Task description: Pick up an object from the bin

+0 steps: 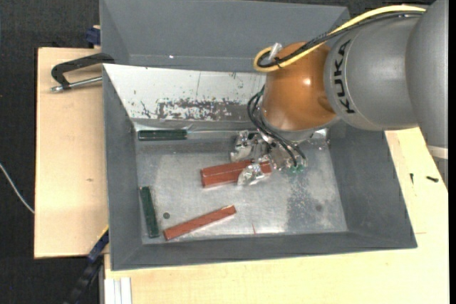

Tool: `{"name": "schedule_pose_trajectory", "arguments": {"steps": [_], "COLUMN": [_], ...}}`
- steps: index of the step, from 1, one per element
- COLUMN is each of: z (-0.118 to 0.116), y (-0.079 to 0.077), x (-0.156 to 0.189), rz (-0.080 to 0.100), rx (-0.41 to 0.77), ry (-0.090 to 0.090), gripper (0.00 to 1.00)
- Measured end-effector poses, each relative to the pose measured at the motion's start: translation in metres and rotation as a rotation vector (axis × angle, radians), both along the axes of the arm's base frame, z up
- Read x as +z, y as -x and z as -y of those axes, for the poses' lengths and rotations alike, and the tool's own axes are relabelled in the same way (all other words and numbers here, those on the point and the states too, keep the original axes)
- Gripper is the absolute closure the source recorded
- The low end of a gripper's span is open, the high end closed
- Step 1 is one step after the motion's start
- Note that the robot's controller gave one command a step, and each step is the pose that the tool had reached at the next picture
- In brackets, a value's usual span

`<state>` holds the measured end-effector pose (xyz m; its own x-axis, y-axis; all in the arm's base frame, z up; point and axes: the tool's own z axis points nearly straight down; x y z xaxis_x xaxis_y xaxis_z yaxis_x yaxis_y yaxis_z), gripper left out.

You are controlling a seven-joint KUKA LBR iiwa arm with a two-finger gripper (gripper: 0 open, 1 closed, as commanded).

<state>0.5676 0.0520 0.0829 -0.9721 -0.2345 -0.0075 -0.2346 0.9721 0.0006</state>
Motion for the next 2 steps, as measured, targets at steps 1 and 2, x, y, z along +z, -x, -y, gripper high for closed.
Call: {"name": "schedule_pose_trajectory", "arguments": {"steps": [1,2], "z": [-0.0001,-0.0002], "y": [0.0000,0.0018], "x": [0.0007,0.0074], "rz": [0.000,-0.008], "rx": [0.000,0.000], "ry": [0.000,0.001], "gripper": [1.00,1.00]}}
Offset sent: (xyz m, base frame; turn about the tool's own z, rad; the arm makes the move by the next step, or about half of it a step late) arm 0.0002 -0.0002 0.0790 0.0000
